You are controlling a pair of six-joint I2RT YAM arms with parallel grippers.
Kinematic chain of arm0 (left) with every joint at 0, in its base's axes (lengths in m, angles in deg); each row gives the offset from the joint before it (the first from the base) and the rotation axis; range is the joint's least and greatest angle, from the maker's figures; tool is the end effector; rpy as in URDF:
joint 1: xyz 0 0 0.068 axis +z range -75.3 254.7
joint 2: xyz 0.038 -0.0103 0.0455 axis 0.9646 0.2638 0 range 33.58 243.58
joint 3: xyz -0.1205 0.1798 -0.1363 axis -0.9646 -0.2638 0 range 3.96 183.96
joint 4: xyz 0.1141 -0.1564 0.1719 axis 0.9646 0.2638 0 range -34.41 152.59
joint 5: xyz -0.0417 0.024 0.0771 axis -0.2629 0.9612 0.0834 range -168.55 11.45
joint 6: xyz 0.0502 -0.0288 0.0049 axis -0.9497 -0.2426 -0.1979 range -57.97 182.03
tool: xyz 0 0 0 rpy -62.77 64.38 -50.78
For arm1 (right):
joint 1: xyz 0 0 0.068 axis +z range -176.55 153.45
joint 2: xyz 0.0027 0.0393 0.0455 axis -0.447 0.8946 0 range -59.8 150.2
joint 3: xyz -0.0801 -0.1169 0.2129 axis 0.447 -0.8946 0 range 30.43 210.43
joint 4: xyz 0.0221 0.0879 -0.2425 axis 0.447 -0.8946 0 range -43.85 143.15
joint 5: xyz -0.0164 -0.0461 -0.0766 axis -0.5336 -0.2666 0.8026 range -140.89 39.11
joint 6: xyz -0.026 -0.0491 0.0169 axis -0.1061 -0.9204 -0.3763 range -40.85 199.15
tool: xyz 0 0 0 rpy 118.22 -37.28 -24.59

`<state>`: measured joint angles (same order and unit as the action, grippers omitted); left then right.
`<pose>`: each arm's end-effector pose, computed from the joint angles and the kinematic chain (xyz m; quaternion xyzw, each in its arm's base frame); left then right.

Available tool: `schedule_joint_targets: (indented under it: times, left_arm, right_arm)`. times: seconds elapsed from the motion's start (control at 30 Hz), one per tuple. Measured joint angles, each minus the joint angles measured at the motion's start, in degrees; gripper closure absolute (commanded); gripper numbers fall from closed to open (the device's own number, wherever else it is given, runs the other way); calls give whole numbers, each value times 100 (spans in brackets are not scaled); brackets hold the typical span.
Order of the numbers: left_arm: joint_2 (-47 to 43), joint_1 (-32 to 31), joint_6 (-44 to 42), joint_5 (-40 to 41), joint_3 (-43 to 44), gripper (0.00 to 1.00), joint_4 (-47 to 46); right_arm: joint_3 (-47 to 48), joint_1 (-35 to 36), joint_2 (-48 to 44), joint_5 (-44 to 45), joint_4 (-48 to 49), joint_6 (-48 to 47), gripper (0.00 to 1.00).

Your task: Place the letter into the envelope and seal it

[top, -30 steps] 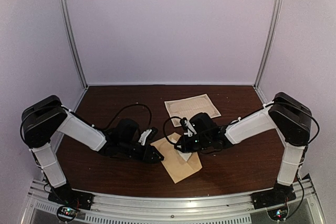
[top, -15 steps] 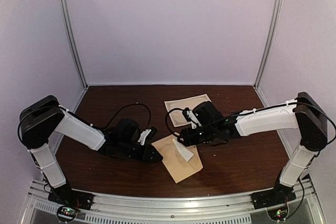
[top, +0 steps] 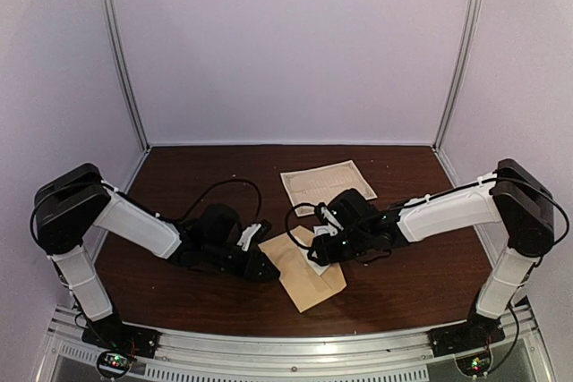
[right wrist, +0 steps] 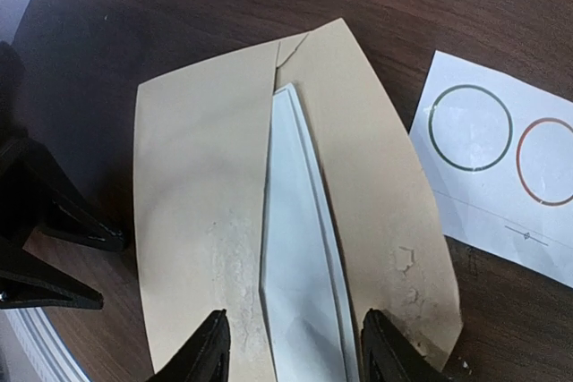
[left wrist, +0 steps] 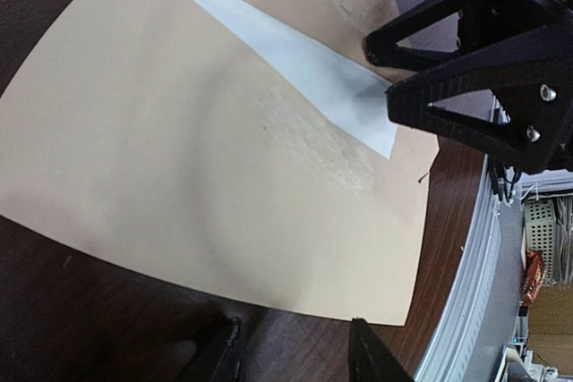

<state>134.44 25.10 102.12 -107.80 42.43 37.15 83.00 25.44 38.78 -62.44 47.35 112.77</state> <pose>0.1862 -0.2502 0.0920 0.1723 0.8792 -0.4317 0.1044 0.2023 0.2723 0.1342 -0.1825 0.9229 0.2910 0.1742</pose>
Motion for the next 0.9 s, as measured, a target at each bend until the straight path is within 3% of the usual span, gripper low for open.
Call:
schedule_joint_targets:
  times: [0.9]
  left_arm:
    - [192, -33, 162, -186, -13, 59, -389]
  right_arm:
    - [227, 367, 463, -299, 157, 452, 51]
